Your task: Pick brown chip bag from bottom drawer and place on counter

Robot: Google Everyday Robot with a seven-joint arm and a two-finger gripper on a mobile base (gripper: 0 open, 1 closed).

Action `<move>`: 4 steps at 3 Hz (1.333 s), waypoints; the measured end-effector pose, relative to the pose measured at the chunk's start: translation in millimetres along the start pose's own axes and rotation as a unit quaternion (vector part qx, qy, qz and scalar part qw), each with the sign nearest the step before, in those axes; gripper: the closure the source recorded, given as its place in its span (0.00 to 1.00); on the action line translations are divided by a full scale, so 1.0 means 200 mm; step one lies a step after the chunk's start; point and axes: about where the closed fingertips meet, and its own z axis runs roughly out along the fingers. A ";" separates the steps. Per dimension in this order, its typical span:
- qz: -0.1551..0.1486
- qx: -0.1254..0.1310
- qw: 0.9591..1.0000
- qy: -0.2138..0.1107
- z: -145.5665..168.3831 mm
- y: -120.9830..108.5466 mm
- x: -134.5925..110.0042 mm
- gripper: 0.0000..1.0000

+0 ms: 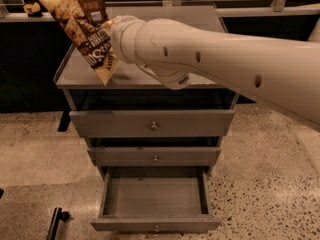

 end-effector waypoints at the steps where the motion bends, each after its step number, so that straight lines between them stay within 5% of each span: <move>1: 0.009 -0.031 0.999 -0.001 0.10 0.16 0.03 1.00; 4: 0.043 -0.097 0.993 0.057 0.21 0.56 0.29 1.00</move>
Offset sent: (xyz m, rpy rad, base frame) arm 0.0416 -0.0114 -0.0953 -0.0539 0.1835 -0.0509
